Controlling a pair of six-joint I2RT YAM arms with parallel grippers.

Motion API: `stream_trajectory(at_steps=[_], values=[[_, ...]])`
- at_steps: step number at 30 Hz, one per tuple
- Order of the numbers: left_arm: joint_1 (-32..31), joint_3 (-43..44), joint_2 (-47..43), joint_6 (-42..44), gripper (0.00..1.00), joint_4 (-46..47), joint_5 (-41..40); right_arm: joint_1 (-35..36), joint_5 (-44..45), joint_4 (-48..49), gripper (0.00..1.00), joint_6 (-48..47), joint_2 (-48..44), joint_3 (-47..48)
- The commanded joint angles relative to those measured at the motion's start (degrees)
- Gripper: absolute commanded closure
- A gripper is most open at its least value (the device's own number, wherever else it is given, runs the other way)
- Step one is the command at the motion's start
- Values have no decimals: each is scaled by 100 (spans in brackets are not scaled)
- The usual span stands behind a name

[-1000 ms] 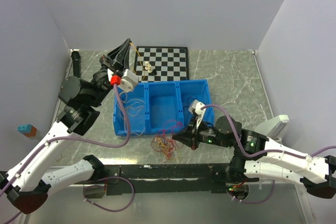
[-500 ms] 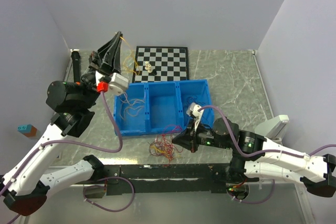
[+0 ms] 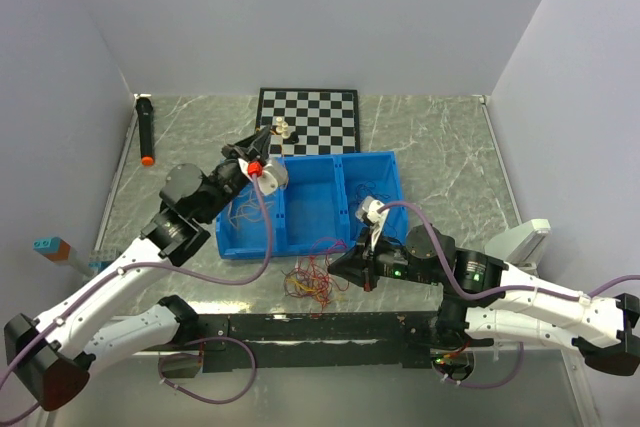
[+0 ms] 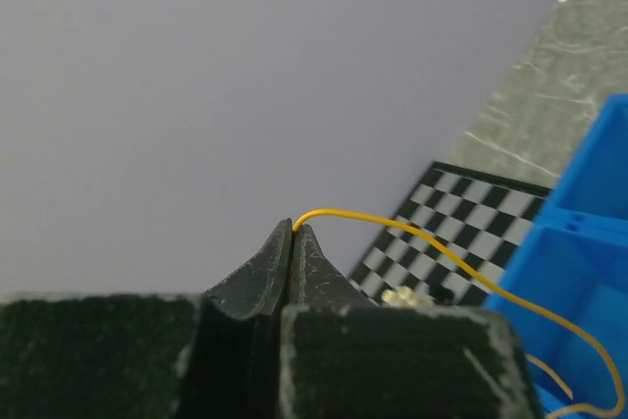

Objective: Untangle the cables

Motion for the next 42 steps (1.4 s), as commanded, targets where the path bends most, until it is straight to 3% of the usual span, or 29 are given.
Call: stream_trajectory(at_steps=[1,6,10,14,18,24,30,33,34,37,42], values=[[22,-127,169,-1027,99,299,-627,50,105,75,100,74,-121,-53],[128,-495,354,-1670,99,324,-1419,50,167,136,100,144,-253,-185],[250,-891,442,-1601,99,736,-2237,50,202,180,100,180,-324,-308],[672,-823,433,-2091,99,661,-2502,50,184,198,100,171,-289,-334],[936,-900,354,-2164,99,238,-2257,59,193,259,100,162,-227,-361],[919,-1278,248,-2040,99,-606,-825,50,193,303,100,197,-174,-369],[928,-1524,635,-1935,97,-748,-384,50,219,303,100,233,-218,-396],[919,-1499,714,-2004,46,-817,-147,50,246,312,100,206,-209,-352],[919,-1420,714,-2040,37,-879,-112,50,255,312,100,197,-201,-326],[928,-1104,697,-2031,28,-1142,-85,50,272,312,100,171,-183,-290],[936,-113,469,-1917,1,-2046,318,50,325,295,100,110,-78,-194]])
